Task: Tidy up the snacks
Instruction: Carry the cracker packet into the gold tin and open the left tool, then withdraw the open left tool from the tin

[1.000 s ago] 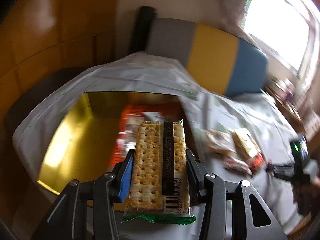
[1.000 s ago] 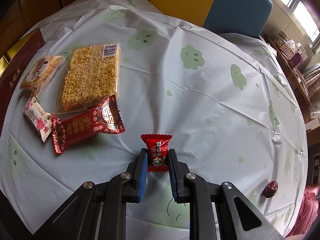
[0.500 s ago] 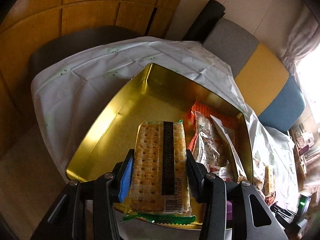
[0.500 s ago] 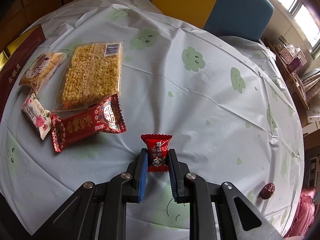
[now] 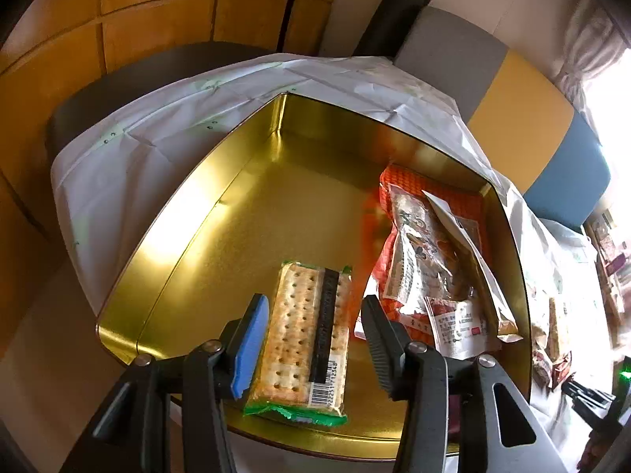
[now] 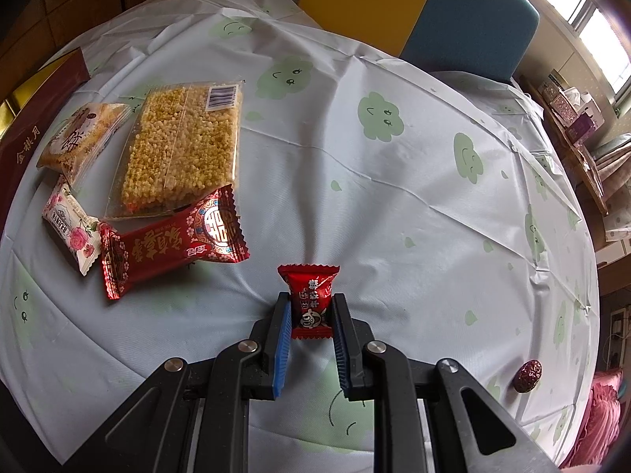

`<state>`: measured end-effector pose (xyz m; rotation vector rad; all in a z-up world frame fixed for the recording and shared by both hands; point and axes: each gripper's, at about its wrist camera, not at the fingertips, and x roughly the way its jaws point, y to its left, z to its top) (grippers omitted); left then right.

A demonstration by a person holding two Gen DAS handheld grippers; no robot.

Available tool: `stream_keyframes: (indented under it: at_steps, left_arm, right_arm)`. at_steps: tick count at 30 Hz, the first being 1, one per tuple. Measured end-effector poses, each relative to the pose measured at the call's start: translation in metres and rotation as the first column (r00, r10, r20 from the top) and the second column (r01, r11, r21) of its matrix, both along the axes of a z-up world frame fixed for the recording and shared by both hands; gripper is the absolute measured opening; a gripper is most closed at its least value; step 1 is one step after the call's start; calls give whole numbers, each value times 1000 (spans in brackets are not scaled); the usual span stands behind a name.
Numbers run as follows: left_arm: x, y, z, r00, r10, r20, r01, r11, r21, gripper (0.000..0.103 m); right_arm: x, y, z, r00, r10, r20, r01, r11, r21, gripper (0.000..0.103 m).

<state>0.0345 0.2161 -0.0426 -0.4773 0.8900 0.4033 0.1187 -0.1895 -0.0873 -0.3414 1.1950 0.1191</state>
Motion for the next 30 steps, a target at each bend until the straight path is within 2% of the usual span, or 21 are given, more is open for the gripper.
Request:
stream_keyframes:
  at_steps: [7,18,30]
  left_arm:
    - [-3,-8,9,1000,-8,6,8,998,69,50]
    - [-9,-36,36,993,-96,67,84,983,164,50]
    - [-15,-82,63,960,-255,114,220,942,252,50]
  right_arm:
    - [0,0,0,1000,2,2,-2,1000,-3,20]
    - [-1,0,0,1000,5,4,-5,1000,-6,20]
    - [-1,1,1,1000,11,5,-11,1000,-12,20]
